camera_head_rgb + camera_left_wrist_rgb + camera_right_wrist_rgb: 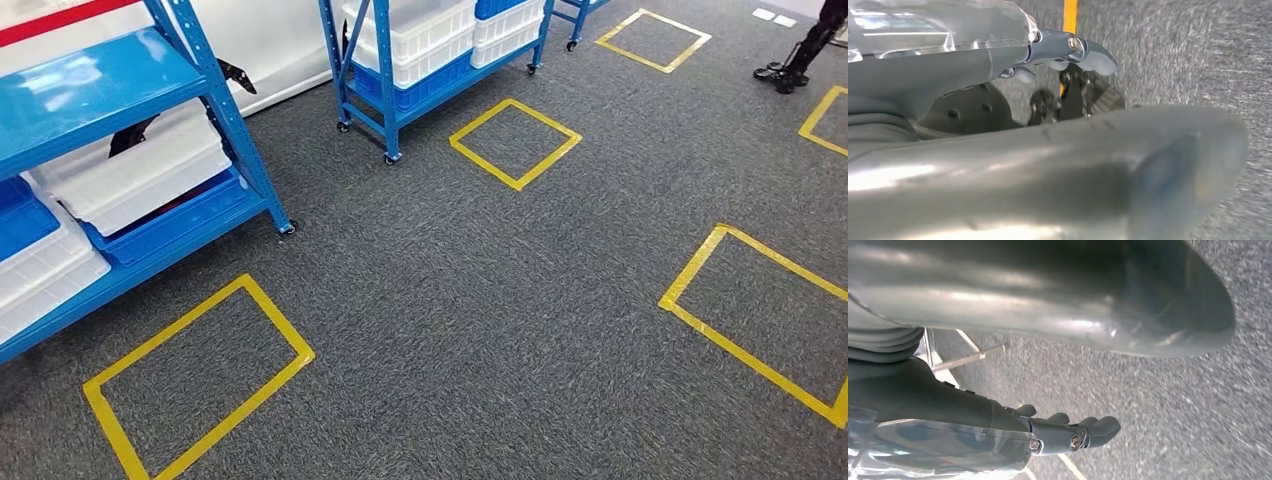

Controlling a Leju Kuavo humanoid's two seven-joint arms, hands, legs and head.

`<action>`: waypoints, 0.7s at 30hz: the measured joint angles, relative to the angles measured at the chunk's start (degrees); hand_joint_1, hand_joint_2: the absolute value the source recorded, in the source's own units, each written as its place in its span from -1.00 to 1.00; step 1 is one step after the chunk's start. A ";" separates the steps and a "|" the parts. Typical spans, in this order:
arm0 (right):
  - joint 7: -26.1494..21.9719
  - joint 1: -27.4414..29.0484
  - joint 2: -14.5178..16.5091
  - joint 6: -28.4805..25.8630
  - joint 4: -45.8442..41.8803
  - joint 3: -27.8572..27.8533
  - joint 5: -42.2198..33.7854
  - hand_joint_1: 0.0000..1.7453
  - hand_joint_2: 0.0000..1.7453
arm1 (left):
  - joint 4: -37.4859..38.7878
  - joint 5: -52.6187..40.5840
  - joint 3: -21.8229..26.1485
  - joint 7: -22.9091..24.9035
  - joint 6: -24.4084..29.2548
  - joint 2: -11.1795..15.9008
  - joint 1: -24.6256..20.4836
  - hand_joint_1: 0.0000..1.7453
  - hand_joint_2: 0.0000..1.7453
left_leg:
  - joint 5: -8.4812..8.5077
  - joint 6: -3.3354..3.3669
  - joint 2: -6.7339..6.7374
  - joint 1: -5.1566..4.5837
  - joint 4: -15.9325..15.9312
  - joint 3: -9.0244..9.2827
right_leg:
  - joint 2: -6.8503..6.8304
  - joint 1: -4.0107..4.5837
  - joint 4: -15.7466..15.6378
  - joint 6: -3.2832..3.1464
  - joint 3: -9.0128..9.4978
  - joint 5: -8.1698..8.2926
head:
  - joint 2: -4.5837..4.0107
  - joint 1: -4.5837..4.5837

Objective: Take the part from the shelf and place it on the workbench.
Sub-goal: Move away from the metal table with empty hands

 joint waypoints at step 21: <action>0.19 1.03 -0.27 0.33 0.03 -0.96 1.03 -1.00 -1.00 | -0.01 4.87 6.00 0.81 0.86 0.64 0.57 -1.00 -1.00 | -7.15 -0.23 -7.67 0.79 1.69 5.55 | 6.41 -1.07 -0.50 -0.03 -1.82 1.74 | 0.01 -0.01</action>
